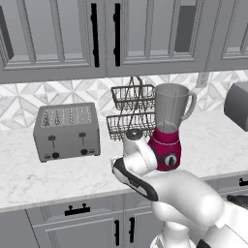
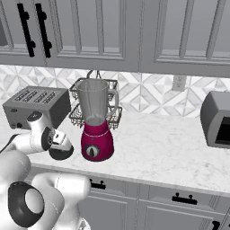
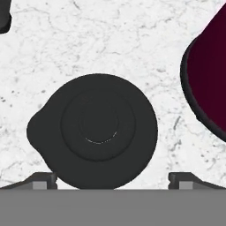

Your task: Close the lid blender by securely placing the lid on top.

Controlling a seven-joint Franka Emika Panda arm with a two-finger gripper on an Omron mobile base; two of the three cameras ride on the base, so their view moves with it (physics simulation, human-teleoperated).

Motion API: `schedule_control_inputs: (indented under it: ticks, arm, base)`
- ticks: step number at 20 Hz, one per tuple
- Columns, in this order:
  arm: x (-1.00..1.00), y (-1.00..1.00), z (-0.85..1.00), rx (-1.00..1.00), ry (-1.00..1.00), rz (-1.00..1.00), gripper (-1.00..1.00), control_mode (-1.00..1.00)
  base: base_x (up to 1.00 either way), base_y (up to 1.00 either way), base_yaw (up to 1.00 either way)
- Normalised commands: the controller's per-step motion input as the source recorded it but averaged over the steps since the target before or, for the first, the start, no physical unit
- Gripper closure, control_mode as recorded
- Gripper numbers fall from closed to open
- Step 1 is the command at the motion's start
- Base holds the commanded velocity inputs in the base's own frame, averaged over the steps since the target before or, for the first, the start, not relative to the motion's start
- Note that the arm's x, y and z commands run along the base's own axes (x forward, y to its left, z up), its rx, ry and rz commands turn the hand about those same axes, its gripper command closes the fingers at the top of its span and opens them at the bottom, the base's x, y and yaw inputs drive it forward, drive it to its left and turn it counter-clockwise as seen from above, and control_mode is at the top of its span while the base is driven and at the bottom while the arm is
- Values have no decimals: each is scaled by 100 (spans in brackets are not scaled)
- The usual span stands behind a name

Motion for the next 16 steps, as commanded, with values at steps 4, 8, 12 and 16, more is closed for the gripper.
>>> schedule_control_inputs:
  ticks: [4, 8, 12, 16]
  arm:
    - [16, 0, -21, 0, 0, -4, -100, -100]
    - [18, 0, -22, 0, 0, -3, -100, -100]
    - [20, 4, -22, 0, 0, -3, -100, -100]
    - [20, 9, -21, 0, 0, -4, -100, -100]
  base:
    - [0, 0, 0]
    - [0, 0, 0]
    - [0, 0, 0]
    - [0, 0, 0]
